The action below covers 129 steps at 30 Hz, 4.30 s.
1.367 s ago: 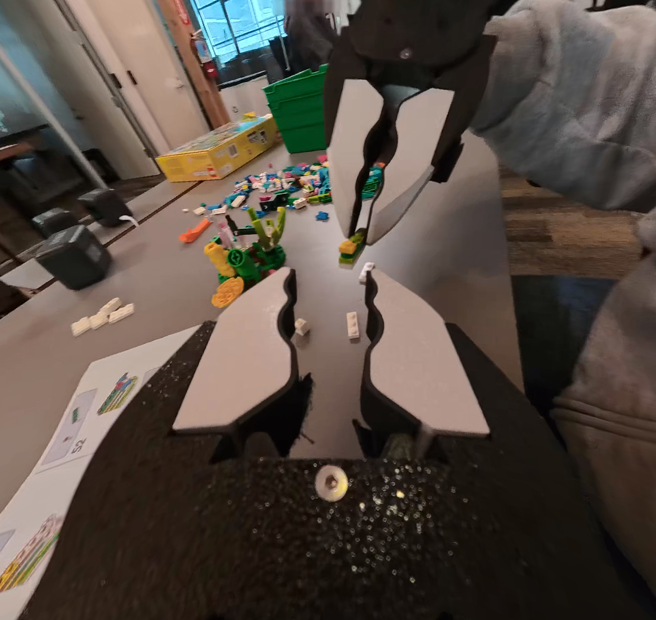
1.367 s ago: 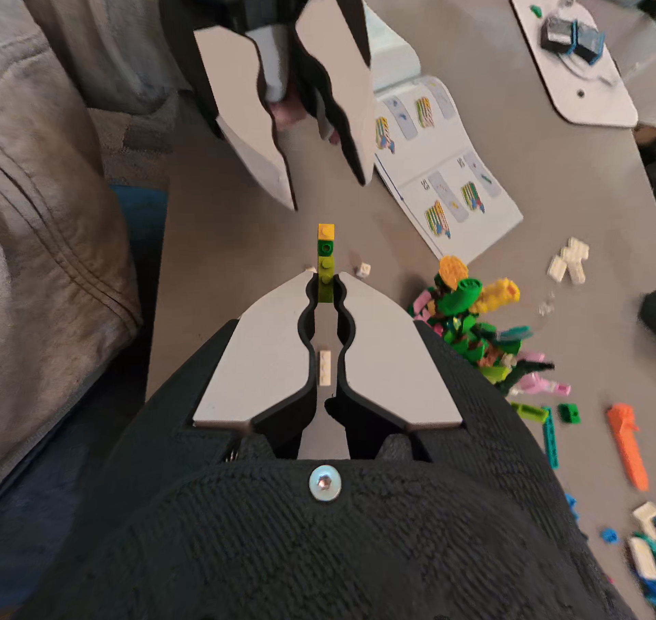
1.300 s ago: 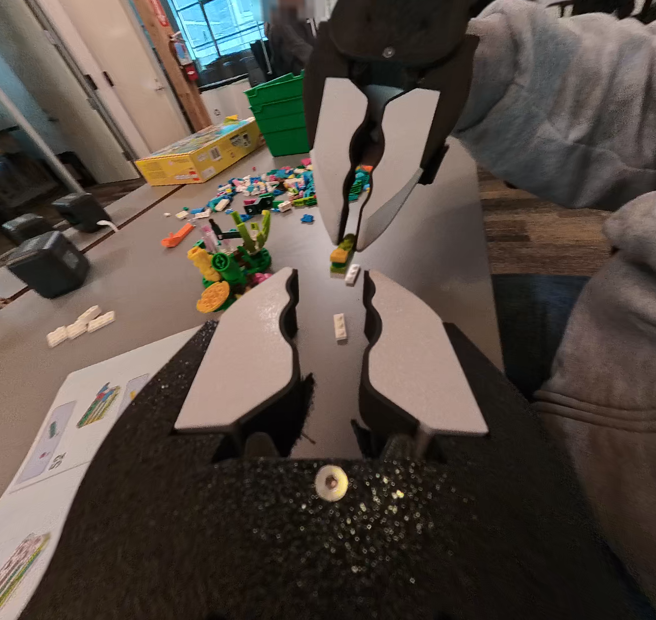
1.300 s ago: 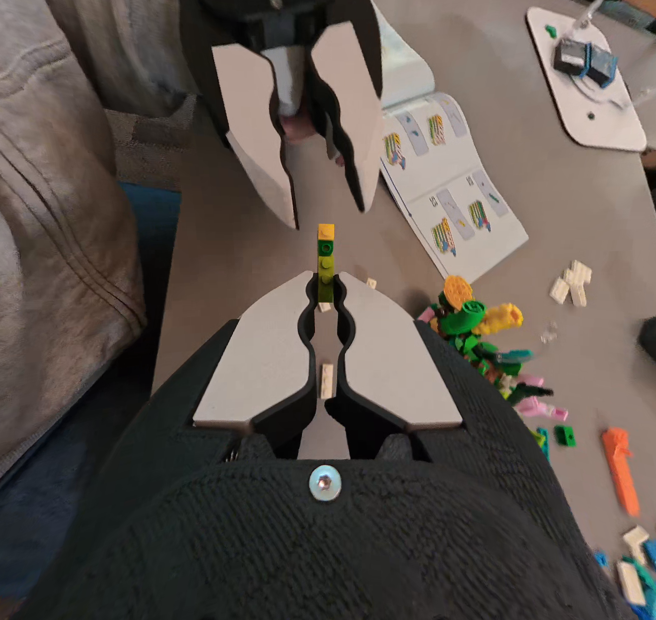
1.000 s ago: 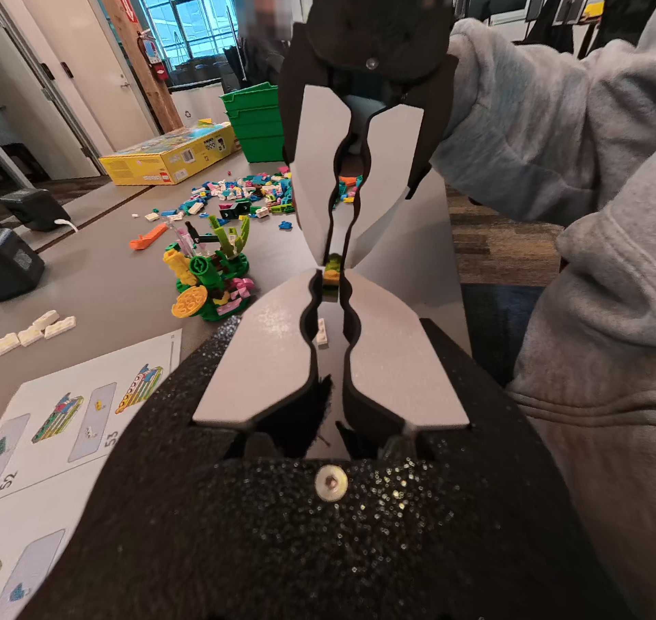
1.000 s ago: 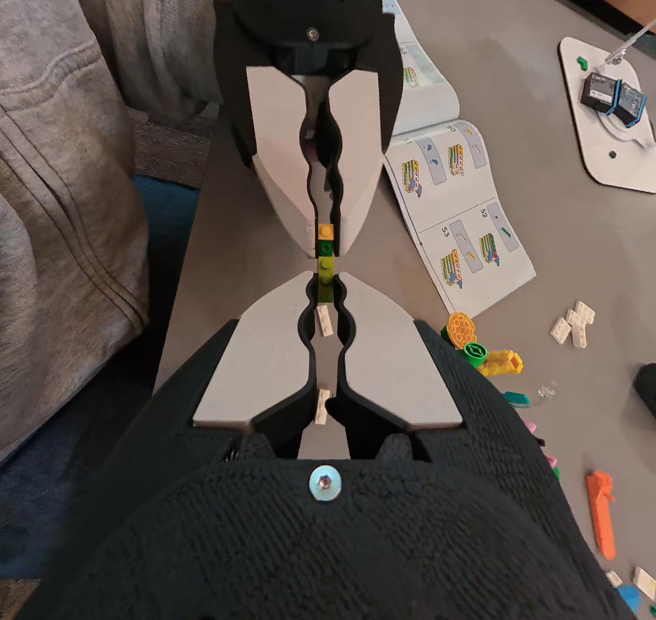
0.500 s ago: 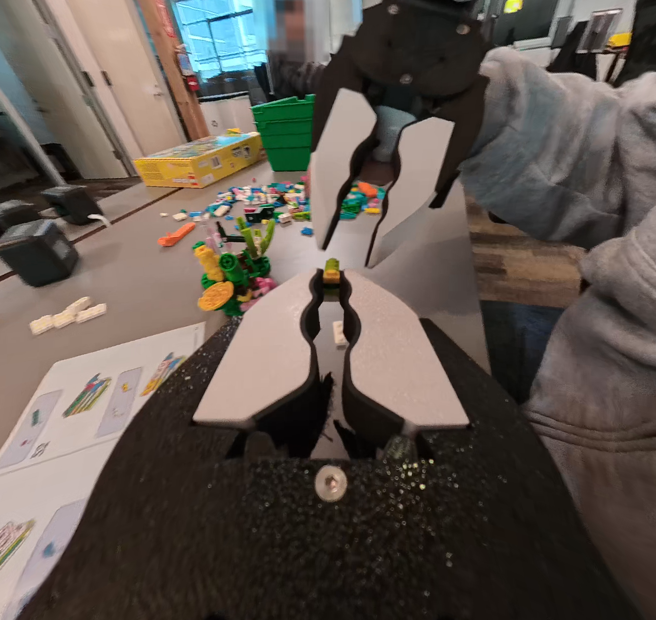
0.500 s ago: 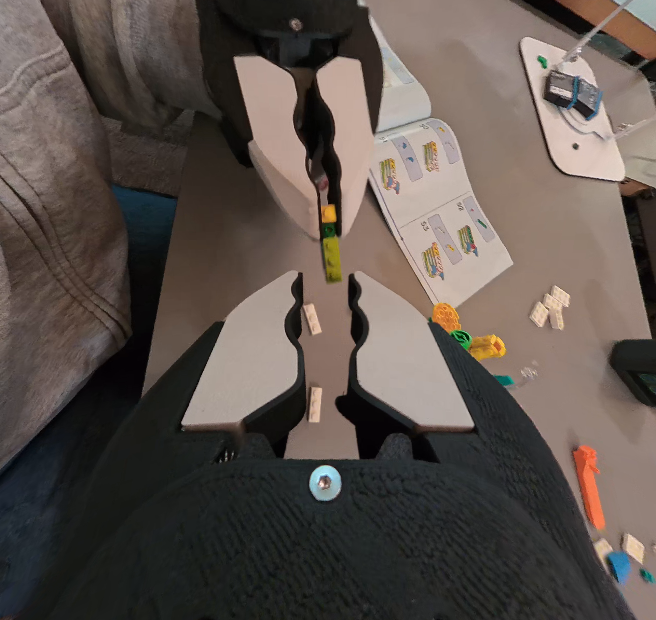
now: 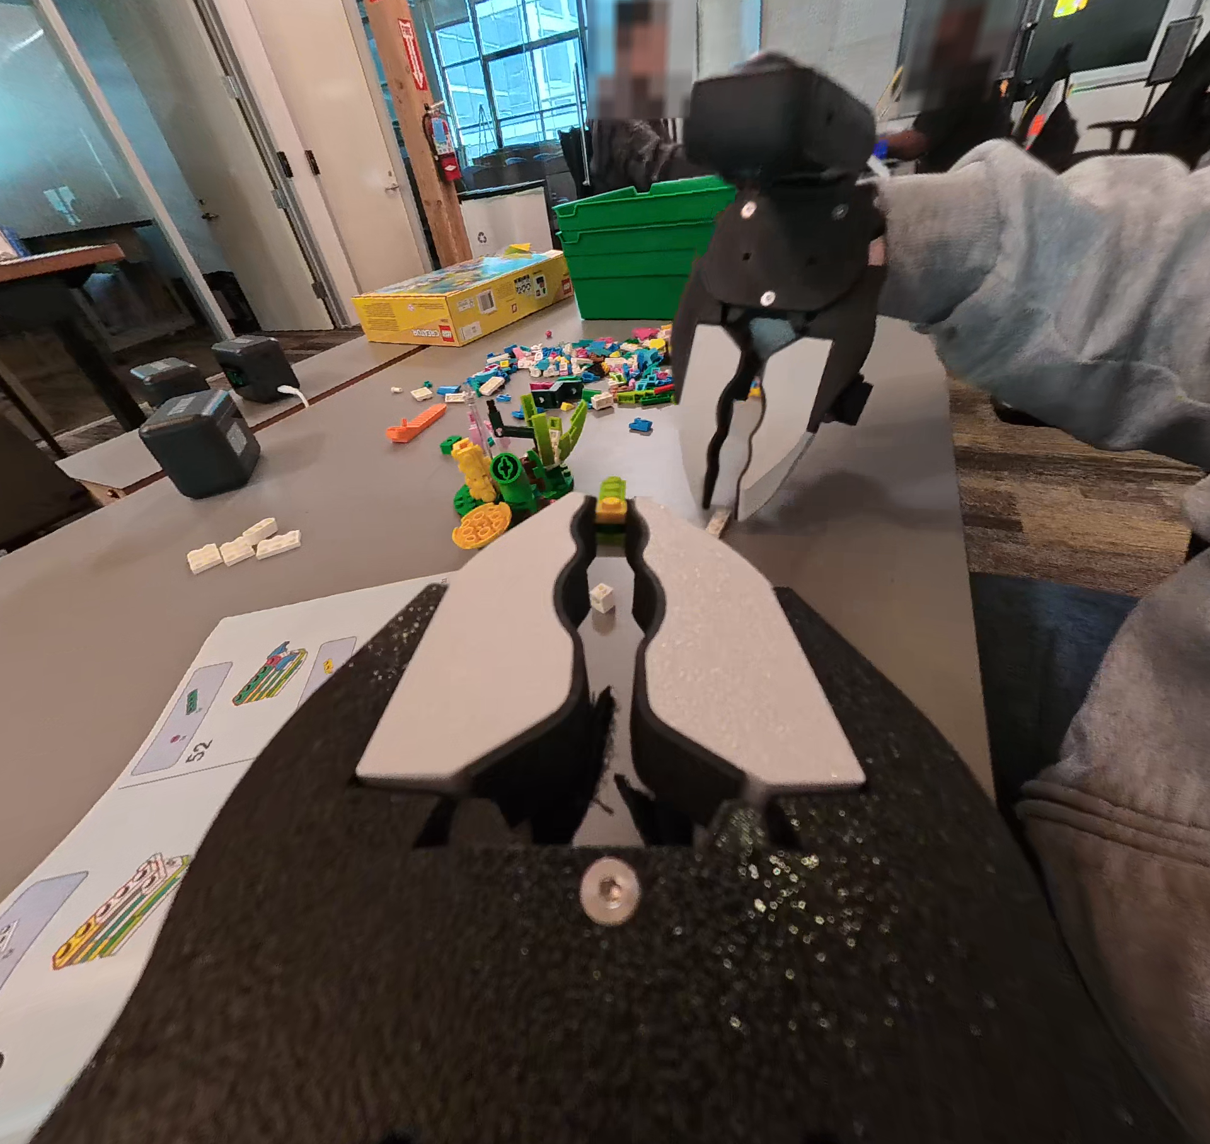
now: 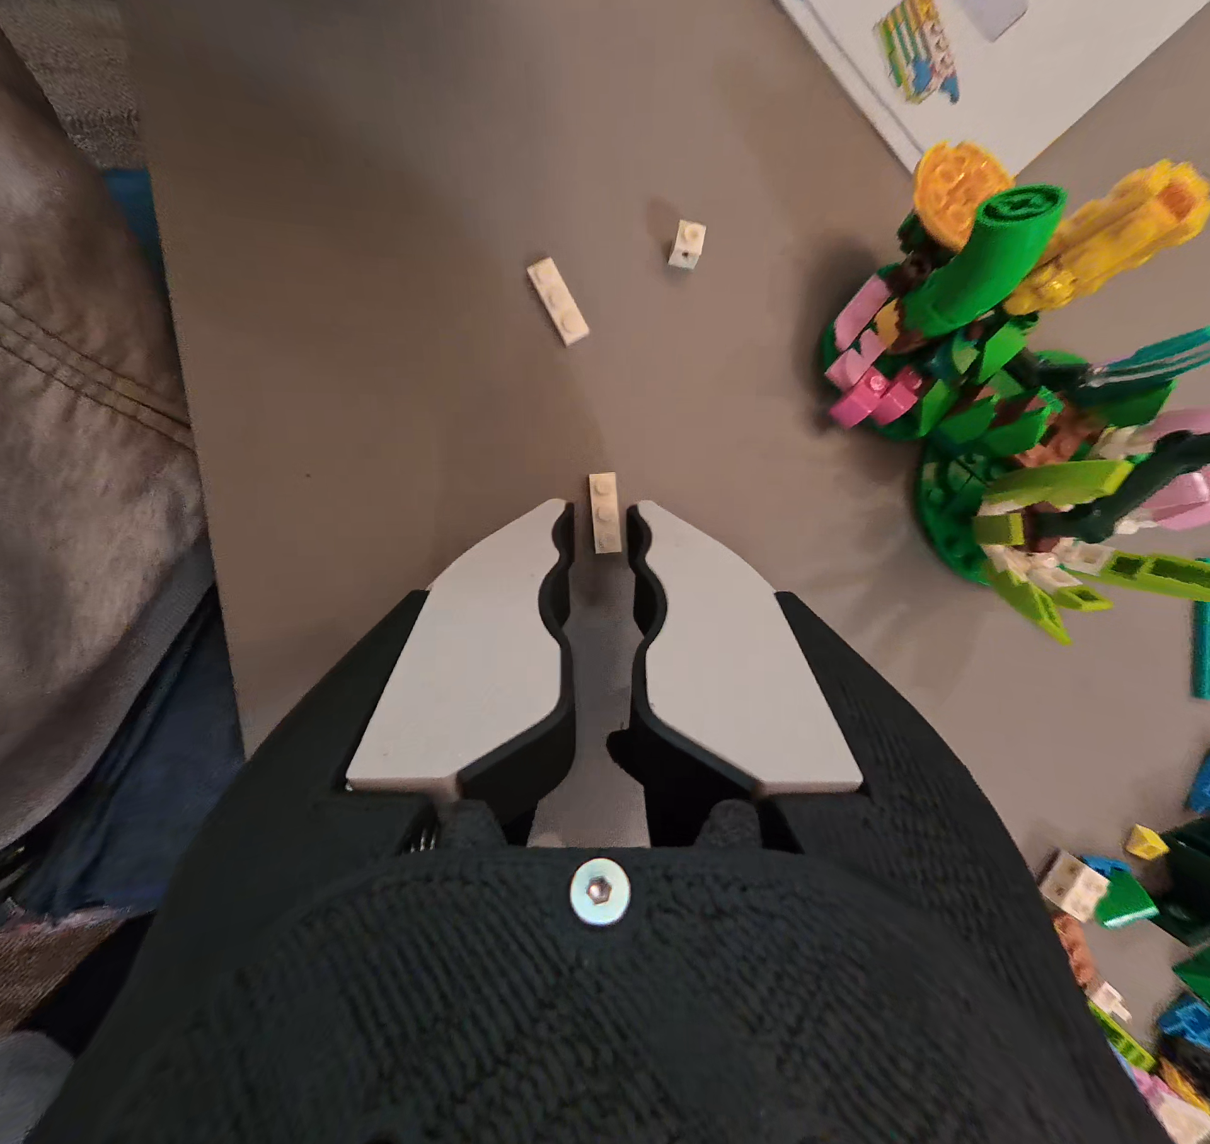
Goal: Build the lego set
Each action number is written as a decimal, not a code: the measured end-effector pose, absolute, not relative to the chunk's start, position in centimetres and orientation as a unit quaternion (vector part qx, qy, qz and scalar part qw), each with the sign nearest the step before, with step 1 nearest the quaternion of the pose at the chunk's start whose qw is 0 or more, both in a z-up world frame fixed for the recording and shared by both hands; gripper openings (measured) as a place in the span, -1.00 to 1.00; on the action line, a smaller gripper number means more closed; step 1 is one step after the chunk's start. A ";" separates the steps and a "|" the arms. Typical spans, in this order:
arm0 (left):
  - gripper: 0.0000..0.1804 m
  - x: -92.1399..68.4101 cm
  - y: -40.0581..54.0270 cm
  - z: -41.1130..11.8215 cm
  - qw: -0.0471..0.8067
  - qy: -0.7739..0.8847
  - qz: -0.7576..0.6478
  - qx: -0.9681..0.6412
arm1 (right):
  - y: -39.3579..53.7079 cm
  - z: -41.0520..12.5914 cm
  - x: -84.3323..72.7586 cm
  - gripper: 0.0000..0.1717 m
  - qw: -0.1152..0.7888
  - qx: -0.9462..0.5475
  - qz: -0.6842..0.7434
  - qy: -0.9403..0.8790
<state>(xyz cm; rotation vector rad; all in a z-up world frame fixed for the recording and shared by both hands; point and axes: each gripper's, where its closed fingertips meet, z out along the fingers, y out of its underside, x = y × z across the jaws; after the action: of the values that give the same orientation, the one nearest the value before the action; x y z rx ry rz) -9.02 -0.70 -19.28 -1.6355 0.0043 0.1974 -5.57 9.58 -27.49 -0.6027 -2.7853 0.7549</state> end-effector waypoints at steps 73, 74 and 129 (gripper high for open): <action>-0.91 -8.9 -3.0 -14.9 0.797 -0.053 -0.080 -0.596 | -3.8 -15.8 -10.4 -0.73 0.562 0.199 0.218 -0.772; -0.91 -9.0 -2.9 -15.0 0.795 -0.054 -0.080 -0.598 | -3.9 -15.6 -10.5 -0.81 0.574 0.203 0.213 -0.764; -0.90 -8.5 -2.3 -15.9 0.763 -0.082 -0.170 -0.618 | -3.1 -16.4 -10.4 -0.82 0.491 0.095 0.230 -0.835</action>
<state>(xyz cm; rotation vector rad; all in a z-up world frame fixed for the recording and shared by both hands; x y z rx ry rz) -8.52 -2.27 -15.88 -1.3445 -0.1789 -0.3702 -10.38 -3.13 -16.40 0.2313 -2.0277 0.5585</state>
